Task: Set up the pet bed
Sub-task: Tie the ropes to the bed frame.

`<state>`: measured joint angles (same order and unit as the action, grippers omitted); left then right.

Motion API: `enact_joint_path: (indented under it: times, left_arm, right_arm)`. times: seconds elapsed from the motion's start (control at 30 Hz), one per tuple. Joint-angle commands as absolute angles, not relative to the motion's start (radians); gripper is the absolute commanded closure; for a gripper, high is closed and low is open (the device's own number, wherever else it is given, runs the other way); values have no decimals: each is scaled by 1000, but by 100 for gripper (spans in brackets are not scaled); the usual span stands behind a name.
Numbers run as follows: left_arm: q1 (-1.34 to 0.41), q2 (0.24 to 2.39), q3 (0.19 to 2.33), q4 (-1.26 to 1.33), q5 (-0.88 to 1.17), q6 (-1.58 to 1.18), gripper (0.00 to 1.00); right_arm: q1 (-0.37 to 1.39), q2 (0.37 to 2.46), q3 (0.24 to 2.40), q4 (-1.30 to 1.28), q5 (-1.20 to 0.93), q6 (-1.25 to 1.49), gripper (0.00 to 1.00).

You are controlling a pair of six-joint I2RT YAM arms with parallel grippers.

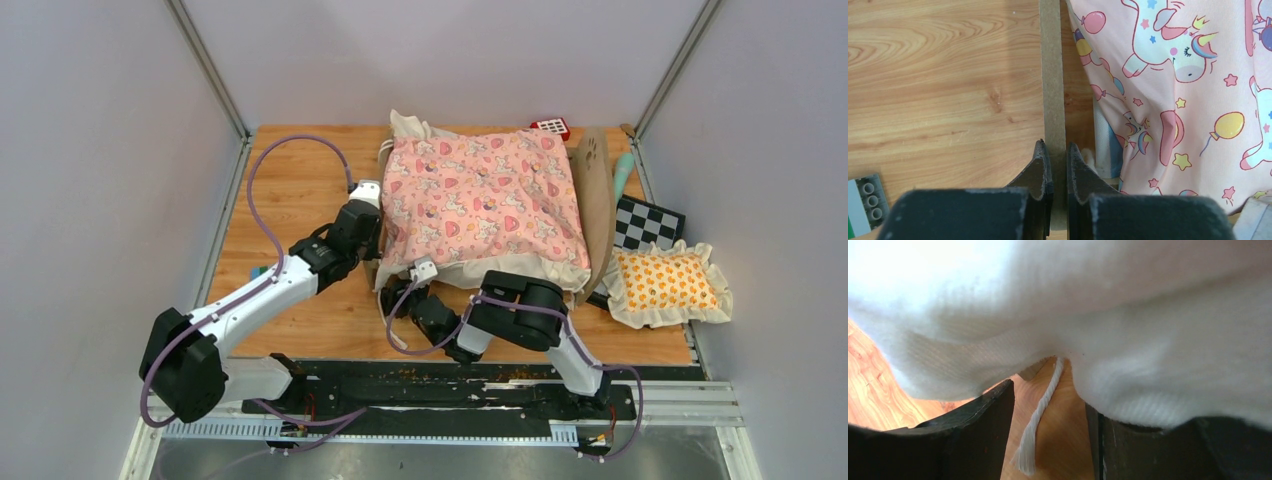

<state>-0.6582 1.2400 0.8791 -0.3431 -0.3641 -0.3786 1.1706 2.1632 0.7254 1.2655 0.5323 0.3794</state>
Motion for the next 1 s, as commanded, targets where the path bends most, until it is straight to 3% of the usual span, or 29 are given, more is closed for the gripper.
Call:
enact_joint_path:
  times: [0.0, 0.27, 0.47, 0.57, 0.97]
  left_arm:
    - [-686, 1243, 937, -345, -142, -285, 100]
    - [-686, 1229, 933, -351, -149, -284, 100]
    - [-686, 1227, 929, -352, -157, -282, 100]
    - [-686, 1228, 928, -351, -161, -281, 100]
    - [-684, 1229, 930, -345, -195, -282, 100]
  right_arm:
    - [1139, 2223, 784, 1321, 537, 330, 45]
    - [1110, 2296, 849, 1342, 541, 291, 50]
    - [1103, 2320, 827, 1436, 506, 252, 86]
    - [1105, 2300, 776, 1487, 496, 251, 98]
    - [1198, 2179, 568, 1482, 486, 314, 100]
